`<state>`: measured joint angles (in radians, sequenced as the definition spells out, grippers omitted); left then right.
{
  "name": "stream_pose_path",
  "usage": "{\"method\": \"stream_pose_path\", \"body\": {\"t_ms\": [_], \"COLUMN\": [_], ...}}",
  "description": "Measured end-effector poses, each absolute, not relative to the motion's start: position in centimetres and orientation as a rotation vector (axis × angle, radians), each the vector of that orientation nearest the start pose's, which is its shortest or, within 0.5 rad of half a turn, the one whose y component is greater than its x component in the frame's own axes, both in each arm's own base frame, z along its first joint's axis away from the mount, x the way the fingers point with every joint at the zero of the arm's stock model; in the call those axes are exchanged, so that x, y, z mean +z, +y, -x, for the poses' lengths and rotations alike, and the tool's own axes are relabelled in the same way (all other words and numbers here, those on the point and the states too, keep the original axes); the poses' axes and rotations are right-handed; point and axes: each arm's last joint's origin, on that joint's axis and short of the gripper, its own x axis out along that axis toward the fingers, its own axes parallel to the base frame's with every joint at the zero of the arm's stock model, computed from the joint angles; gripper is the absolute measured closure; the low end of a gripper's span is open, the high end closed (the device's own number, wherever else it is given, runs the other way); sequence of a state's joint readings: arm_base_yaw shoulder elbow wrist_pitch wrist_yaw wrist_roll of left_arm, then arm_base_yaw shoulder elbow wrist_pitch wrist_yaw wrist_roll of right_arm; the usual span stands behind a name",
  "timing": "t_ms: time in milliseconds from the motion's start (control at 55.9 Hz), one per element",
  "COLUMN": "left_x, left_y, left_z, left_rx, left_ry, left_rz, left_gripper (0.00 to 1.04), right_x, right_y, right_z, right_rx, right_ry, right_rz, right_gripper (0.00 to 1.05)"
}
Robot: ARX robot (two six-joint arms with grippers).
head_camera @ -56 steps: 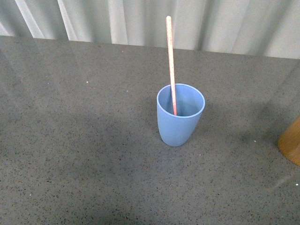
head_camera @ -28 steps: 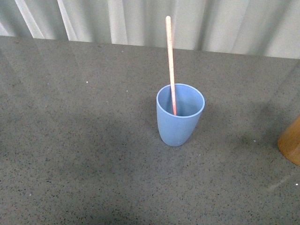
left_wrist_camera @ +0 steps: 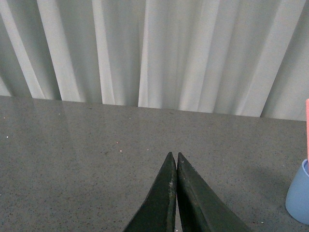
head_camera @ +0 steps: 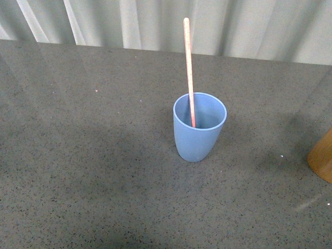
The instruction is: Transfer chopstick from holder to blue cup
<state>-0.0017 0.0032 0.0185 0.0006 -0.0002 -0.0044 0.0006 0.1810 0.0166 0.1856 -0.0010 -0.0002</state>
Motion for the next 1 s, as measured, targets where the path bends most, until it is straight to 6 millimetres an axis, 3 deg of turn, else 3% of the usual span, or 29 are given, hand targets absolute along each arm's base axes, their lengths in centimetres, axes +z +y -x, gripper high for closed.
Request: {"method": "stream_pose_path", "body": {"t_ms": [393,411,536,733,840,912,1001], "left_x": [17.0,17.0,17.0,17.0,17.0,17.0,17.0], "left_y": [0.0,0.0,0.0,0.0,0.0,0.0,0.0], "left_z": [-9.7,-9.7,-9.7,-9.7,-9.7,-9.7,-9.7], "left_rx": [-0.002,-0.002,-0.002,-0.002,-0.002,-0.002,-0.002], "left_ry": [-0.017,-0.017,-0.017,-0.017,-0.017,-0.017,-0.017], "left_rz": [0.004,0.004,0.004,0.004,0.004,0.004,0.004], "left_gripper": [1.01,0.97,0.67,0.33,0.08,0.07,0.07], "right_x": [16.9,16.9,16.9,16.9,16.9,16.9,16.9], "right_y": [0.0,0.0,0.0,0.0,0.0,0.0,0.0], "right_z": [-9.7,-9.7,-9.7,-9.7,-9.7,-9.7,-9.7], "right_rx": [0.001,0.001,0.001,0.002,0.001,0.002,0.002], "right_ry": [-0.015,-0.015,-0.015,-0.015,-0.015,-0.015,-0.015], "right_rz": [0.000,0.000,0.000,0.000,0.000,-0.001,-0.001], "right_gripper": [1.04,1.04,0.76,0.44,0.17,0.08,0.11]}}
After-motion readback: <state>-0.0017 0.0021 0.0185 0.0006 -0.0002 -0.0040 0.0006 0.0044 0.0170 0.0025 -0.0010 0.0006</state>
